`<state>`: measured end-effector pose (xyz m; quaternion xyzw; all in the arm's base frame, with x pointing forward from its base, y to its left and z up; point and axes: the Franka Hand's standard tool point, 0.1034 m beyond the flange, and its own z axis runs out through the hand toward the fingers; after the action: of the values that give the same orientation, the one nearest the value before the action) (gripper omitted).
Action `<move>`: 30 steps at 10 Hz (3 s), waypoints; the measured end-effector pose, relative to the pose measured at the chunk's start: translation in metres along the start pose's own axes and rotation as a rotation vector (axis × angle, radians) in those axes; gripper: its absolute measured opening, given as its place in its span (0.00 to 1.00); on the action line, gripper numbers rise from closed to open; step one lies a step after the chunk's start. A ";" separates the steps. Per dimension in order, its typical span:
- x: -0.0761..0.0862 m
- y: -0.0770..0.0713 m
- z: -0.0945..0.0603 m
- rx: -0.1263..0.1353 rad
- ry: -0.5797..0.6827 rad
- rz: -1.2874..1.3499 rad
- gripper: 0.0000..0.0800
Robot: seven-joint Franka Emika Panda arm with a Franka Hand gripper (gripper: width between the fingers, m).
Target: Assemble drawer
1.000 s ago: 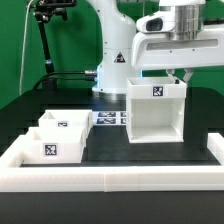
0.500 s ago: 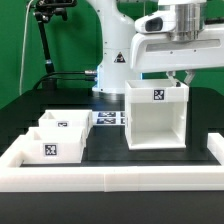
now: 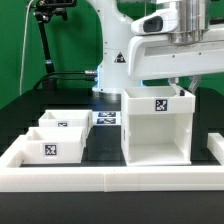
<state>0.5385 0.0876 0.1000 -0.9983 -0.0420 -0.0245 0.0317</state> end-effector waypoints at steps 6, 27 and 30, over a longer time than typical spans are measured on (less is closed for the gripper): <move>0.001 -0.003 -0.001 0.004 0.006 0.144 0.05; 0.022 -0.003 0.002 0.114 -0.039 1.547 0.05; 0.047 -0.007 0.004 0.129 -0.052 1.552 0.05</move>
Offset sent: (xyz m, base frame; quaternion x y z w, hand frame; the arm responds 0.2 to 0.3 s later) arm 0.0000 0.0000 0.0000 0.0000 0.0000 0.0000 1.0000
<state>0.5844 0.0991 0.0992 -0.7386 0.6665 0.0306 0.0968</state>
